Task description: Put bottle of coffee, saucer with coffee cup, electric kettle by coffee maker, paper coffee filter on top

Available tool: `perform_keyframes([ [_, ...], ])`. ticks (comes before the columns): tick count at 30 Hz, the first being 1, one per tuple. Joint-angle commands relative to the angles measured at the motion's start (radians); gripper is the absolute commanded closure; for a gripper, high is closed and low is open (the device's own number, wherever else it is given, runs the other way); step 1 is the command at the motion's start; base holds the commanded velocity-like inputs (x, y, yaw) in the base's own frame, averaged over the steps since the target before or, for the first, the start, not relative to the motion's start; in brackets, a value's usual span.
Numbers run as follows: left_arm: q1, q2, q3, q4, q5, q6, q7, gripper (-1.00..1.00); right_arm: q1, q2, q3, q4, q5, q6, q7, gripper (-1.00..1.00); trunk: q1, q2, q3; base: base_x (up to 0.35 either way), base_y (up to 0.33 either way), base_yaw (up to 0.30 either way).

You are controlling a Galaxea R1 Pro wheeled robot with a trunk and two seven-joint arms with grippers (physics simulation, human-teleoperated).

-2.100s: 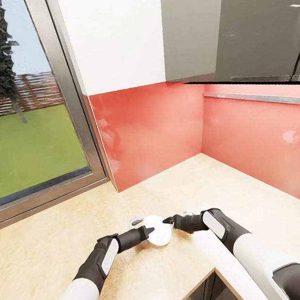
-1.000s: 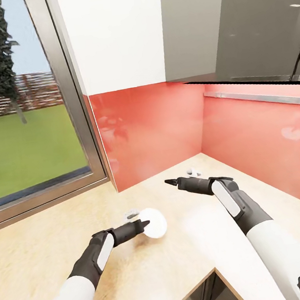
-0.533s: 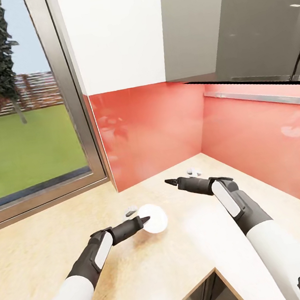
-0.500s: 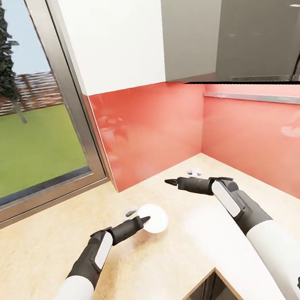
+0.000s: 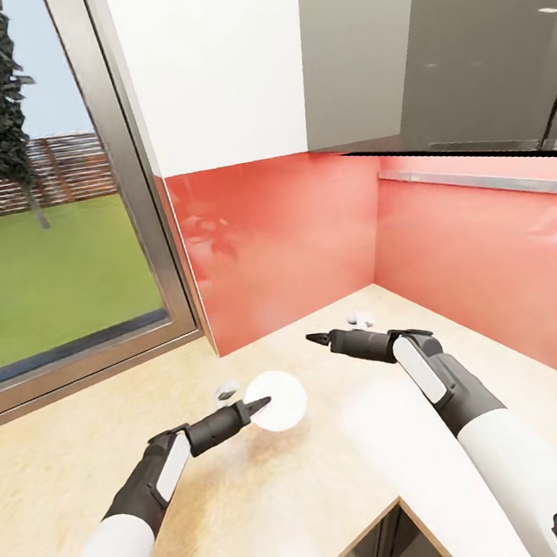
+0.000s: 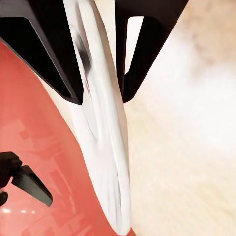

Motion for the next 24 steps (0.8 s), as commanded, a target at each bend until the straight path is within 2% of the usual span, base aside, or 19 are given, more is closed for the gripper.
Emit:
perform_keyframes([
  [1, -0.001, 0.001, -0.001, 0.0, 0.006, 0.006, 0.001, 1.0, -0.002, -0.001, 0.001, -0.001, -0.001, 0.003, 0.002, -1.0, 0.001, -0.002, -0.002, 0.0, 0.0, 0.0],
  [3, -0.001, 0.001, 0.001, 0.0, 0.006, 0.004, 0.0, 1.0, -0.001, -0.001, 0.001, -0.001, -0.001, 0.005, 0.002, -1.0, 0.001, -0.002, -0.002, 0.0, 0.0, 0.0],
  [8, -0.001, 0.001, 0.042, 0.0, 0.005, 0.004, 0.0, 1.0, -0.002, -0.001, -0.001, -0.003, -0.001, 0.011, 0.002, -1.0, 0.001, -0.002, -0.002, 0.0, 0.0, 0.0],
  [16, -0.001, 0.001, 0.046, 0.001, 0.004, 0.004, 0.002, 1.0, -0.002, -0.001, 0.0, -0.004, -0.002, 0.011, 0.002, -1.0, 0.001, -0.002, -0.002, 0.0, 0.0, 0.005],
  [24, -0.001, 0.001, 0.047, 0.001, 0.005, 0.004, 0.002, 1.0, -0.001, -0.001, 0.0, -0.004, -0.002, 0.011, 0.002, -1.0, 0.001, -0.002, -0.002, -0.069, 0.065, 0.244],
])
